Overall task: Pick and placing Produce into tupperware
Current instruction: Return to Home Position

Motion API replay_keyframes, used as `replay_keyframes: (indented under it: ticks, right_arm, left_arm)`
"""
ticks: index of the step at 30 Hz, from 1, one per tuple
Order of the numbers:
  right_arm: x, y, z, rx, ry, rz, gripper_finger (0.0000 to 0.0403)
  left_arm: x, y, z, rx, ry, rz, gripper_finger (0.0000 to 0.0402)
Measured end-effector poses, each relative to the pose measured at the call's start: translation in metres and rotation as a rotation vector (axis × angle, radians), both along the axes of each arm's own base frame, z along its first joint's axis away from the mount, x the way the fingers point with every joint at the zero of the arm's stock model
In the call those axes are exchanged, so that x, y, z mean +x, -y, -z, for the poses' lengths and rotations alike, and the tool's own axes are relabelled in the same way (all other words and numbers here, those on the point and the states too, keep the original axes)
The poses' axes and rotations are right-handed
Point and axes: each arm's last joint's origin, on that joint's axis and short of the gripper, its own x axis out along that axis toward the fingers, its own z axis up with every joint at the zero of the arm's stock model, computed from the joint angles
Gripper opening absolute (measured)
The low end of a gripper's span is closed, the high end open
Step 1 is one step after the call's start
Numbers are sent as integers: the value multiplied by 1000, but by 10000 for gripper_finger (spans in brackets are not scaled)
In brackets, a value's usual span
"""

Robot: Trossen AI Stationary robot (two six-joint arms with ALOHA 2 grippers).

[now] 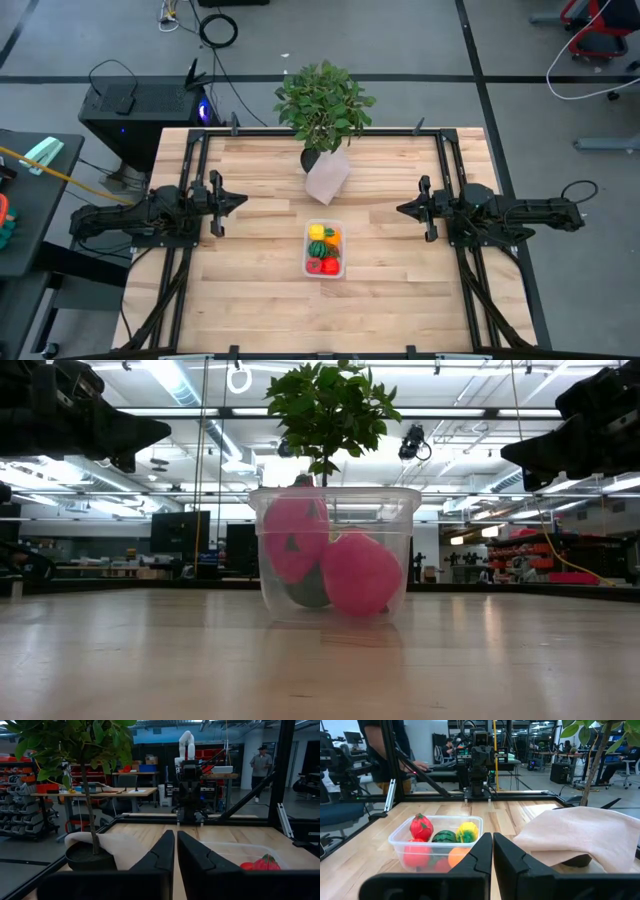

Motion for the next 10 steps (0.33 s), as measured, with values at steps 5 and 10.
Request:
replay_keyframes:
  ticks: [5,10]
  right_arm:
    - [0,0,0,0,0,0,21]
    - [0,0,0,-1,0,0,21]
  left_arm:
    - [0,0,0,0,0,0,36]
    - [0,0,0,0,0,1,32]
